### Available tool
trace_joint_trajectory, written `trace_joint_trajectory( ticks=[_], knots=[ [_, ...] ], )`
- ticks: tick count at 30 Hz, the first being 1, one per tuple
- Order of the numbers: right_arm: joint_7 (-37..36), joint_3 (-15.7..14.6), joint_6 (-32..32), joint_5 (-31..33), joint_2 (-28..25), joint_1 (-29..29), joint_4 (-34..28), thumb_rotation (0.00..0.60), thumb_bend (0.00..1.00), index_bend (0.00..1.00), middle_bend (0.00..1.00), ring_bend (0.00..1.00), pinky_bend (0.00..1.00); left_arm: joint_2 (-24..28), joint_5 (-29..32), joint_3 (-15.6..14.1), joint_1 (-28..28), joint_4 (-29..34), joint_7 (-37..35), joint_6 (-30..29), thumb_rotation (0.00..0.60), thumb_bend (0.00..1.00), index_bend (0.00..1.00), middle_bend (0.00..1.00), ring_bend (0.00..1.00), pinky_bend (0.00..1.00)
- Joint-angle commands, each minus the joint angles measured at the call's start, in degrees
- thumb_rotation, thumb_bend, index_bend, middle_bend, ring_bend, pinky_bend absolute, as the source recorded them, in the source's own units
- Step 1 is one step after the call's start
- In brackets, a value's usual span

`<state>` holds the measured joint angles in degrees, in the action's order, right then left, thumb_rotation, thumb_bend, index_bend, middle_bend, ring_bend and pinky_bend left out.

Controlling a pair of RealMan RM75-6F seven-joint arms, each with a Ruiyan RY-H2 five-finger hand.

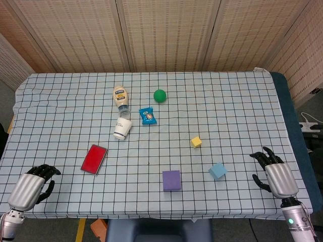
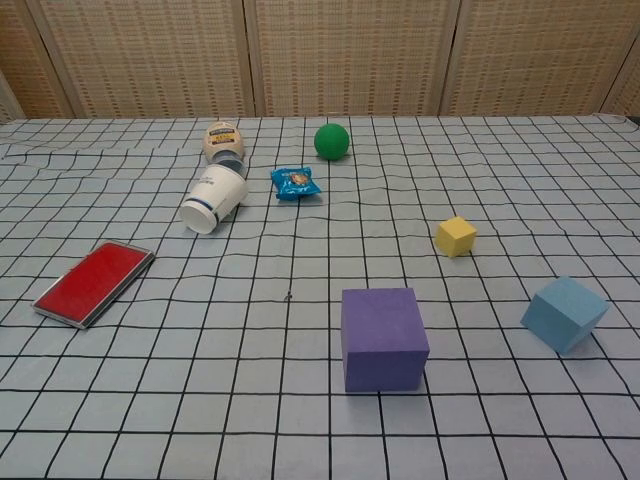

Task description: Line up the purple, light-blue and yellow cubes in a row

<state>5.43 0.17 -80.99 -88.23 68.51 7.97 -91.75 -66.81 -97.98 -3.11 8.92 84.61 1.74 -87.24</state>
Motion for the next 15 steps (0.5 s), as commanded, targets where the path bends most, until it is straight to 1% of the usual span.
trace_joint_trajectory(
  ticks=[1, 15],
  knots=[
    [-0.14, -0.07, -0.03, -0.17, -0.12, -0.07, -0.1, 0.6, 0.23, 0.27, 0.25, 0.07, 0.29, -0.45, -0.04, 0.13, -0.25, -0.54, -0.55, -0.04, 0.6, 0.57, 0.39, 0.35, 0.27, 0.4],
    [-0.53, -0.3, 0.83, -0.32, -0.77, -0.11, -0.69, 0.6, 0.23, 0.27, 0.25, 0.07, 0.29, 0.13, 0.92, -0.18, 0.0, 0.44, -0.25, 1.91, 0.6, 0.57, 0.39, 0.35, 0.27, 0.4]
  ],
)
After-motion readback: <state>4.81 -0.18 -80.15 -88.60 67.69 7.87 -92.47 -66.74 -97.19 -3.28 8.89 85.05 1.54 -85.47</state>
